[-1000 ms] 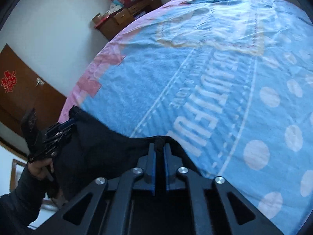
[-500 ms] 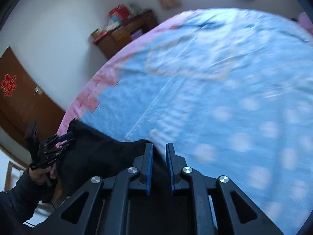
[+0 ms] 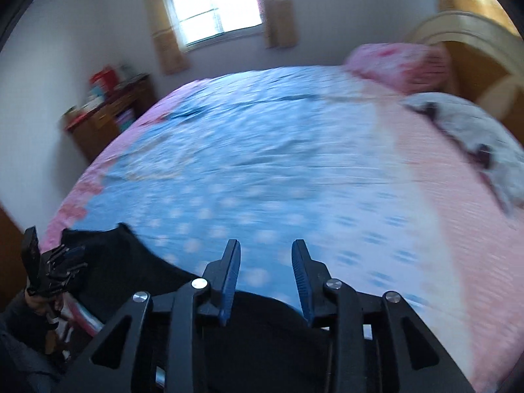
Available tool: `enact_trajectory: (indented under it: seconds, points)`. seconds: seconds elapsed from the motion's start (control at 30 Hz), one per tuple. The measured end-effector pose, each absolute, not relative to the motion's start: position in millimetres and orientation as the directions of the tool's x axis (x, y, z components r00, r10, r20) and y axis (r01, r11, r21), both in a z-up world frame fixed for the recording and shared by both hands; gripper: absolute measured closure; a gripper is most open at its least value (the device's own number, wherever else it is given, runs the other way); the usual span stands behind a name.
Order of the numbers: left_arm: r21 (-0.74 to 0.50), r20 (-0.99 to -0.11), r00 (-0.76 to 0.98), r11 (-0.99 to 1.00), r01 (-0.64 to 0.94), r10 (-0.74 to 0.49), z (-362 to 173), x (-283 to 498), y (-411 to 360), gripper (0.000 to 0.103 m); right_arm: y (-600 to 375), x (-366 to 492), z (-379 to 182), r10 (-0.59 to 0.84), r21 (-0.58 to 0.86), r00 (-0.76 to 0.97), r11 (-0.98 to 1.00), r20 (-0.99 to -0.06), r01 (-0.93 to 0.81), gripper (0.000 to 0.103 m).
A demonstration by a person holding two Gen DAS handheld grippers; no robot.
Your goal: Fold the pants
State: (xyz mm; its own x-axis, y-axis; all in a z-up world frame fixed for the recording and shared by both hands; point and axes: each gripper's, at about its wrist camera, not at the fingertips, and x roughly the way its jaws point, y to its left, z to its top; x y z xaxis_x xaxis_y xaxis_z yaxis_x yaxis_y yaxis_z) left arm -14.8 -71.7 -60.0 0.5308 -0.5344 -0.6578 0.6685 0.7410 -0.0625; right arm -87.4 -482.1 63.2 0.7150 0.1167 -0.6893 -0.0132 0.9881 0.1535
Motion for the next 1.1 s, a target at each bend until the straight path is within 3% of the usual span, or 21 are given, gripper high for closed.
enact_trajectory:
  seconds: [0.3,0.53,0.67,0.9,1.0,1.1]
  points:
    - [-0.067,-0.685,0.434,0.644,0.762,-0.585,-59,-18,-164,0.048,-535,-183,8,0.091,0.296,0.734,0.942,-0.673,0.155,0.068]
    - [-0.105,-0.717,0.328,0.561,0.821,-0.615,-75,-24,-222,0.048,-593,-212,-33,-0.017,0.343,0.705,0.865,-0.709,0.365,0.068]
    - [-0.110,-0.715,0.291,0.513,0.851,-0.636,-83,-36,-254,0.048,-624,-193,-33,0.052,0.421,0.724,0.841,-0.688,0.340,0.068]
    - [-0.161,-0.723,0.222,0.471,0.867,-0.655,-91,-50,-260,0.048,-626,-155,-50,0.180,0.430,0.623,0.859,-0.761,0.278,0.068]
    - [-0.125,-0.711,0.213,0.419,0.899,-0.670,-90,-68,-259,0.035,-612,-176,-45,0.185,0.404,0.609,0.882,-0.771,0.244,0.068]
    - [-0.116,-0.716,0.184,0.374,0.920,-0.674,-95,-77,-268,0.035,-614,-206,-38,0.261,0.522,0.667,0.823,-0.698,0.224,0.068]
